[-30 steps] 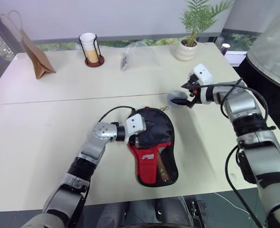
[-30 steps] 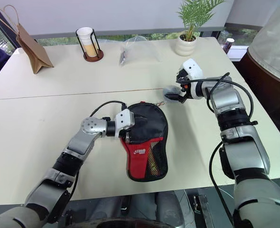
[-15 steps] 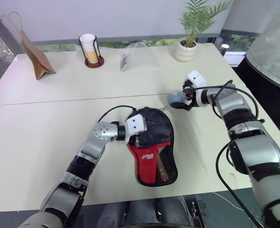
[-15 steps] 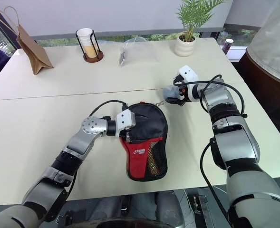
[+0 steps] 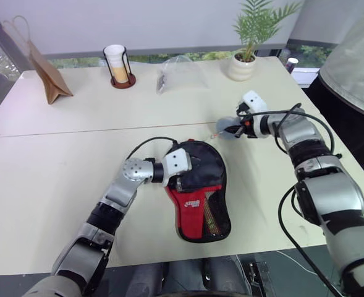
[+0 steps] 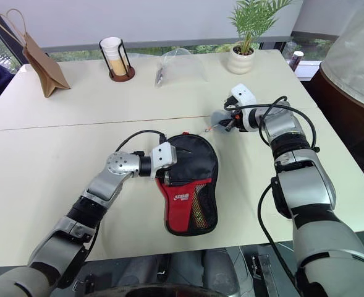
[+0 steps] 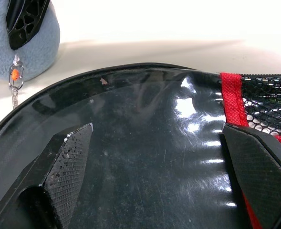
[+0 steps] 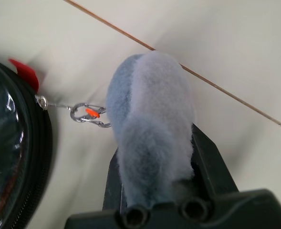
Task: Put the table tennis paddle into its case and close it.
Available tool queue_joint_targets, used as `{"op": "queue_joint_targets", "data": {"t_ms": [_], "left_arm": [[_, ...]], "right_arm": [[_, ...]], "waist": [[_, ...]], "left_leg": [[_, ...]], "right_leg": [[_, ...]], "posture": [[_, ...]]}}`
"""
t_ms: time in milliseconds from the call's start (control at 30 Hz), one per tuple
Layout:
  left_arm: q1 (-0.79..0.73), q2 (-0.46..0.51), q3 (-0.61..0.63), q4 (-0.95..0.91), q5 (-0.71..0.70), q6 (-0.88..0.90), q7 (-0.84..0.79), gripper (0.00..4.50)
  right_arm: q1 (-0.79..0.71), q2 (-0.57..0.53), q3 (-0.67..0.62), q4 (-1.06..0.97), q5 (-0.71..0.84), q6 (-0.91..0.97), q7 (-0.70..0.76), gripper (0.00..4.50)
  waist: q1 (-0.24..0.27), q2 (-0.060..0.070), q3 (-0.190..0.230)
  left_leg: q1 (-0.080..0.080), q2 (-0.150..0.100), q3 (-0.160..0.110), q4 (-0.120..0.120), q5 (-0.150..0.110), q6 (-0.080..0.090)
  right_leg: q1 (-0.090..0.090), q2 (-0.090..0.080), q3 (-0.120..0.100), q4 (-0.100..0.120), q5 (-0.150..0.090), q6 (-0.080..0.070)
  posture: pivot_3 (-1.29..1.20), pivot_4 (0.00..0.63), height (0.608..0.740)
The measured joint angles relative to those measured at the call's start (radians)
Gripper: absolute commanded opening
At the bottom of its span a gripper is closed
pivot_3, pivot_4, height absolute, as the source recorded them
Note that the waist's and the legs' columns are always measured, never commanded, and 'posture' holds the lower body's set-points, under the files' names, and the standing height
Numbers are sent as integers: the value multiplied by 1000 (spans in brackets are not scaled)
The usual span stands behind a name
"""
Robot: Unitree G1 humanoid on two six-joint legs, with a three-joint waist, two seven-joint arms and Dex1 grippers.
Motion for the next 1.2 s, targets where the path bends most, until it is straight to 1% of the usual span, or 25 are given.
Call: {"op": "queue_joint_targets", "data": {"t_ms": [100, 233, 433, 467, 700, 833, 1033, 1200], "left_arm": [[-7, 0, -9, 2, 0, 9, 1, 4500], [-17, -2, -18, 12, 0, 23, 4, 4500], [-18, -9, -25, 19, 0, 55, 19, 4500], [-19, -10, -25, 19, -2, 68, 20, 4500], [-21, -15, -27, 19, -6, 97, 23, 4500], [-29, -19, -31, 28, -6, 99, 28, 4500], [-38, -22, -33, 37, -6, 112, 39, 4500], [-41, -20, -34, 42, -6, 113, 39, 4500]], "right_arm": [[100, -37, 14, -164, -32, -21, -13, 32], [257, -79, 14, -438, -66, 29, -56, 32], [478, -137, 23, -791, -131, 112, -103, 32], [513, -148, 24, -847, -142, 127, -108, 32], [650, -247, 48, -1048, -215, 115, -114, 32], [726, -302, 42, -1148, -236, 120, -108, 32], [852, -385, -8, -1288, -232, 145, -79, 32], [987, -460, -105, -1406, -170, 165, -16, 32]], "waist": [[1, 1, -1], [4, 3, -2], [5, 4, -4], [5, 5, -4], [7, 5, -7], [18, 5, -7], [29, 5, -8], [28, 4, -8]], "left_leg": [[0, 0, 0, 0, 0, 0], [2, 0, -1, 0, 0, 0], [15, 0, -2, -1, -2, 2], [16, 0, -3, -1, -2, 2], [17, 0, -4, -1, -3, 3], [17, 0, -4, -3, -3, 3], [17, -1, -4, -4, -5, 2], [17, -1, -4, -4, -6, 2]], "right_leg": [[1, 0, 0, 0, 0, 0], [4, 0, -1, -1, 0, 0], [20, -1, -2, -4, -6, 2], [21, -1, -2, -4, -9, 6], [24, -5, -4, -8, -10, 6], [25, -5, -4, -11, -10, 6], [28, -6, -5, -17, -10, 6], [28, -7, -5, -18, -11, 7]], "posture": [[0, 150, 740], [0, 150, 740], [0, 150, 740], [0, 150, 740], [0, 150, 740], [0, 150, 740], [0, 150, 740], [0, 150, 740]]}}
